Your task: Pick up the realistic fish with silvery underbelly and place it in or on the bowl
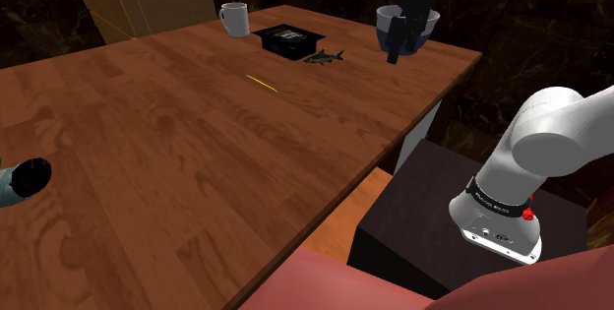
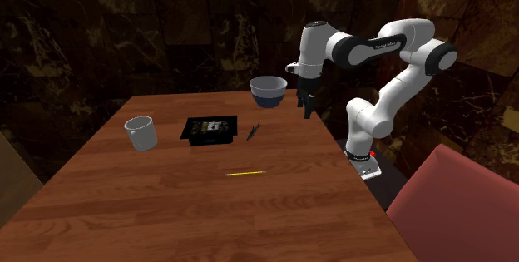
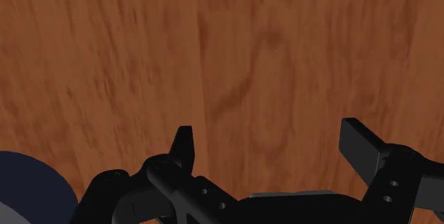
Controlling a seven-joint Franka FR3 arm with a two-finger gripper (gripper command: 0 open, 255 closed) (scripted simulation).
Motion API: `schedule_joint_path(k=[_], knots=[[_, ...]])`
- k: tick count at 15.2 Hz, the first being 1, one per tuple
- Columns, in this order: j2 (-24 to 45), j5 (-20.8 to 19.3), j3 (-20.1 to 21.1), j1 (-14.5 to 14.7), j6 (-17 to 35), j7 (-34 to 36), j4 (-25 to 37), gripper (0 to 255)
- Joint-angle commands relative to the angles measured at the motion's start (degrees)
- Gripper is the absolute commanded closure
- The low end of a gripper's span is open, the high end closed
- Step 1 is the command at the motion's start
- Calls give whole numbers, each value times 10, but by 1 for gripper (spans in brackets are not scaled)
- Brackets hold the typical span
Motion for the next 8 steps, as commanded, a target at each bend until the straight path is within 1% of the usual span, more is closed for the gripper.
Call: schedule_joint_path(k=[1, 5, 8], knots=[[0, 0, 0, 0, 0, 0, 0, 0], [55, -13, -57, 32, 86, -155, 8, 0], [106, -8, -98, 63, 142, -272, 29, 0]])
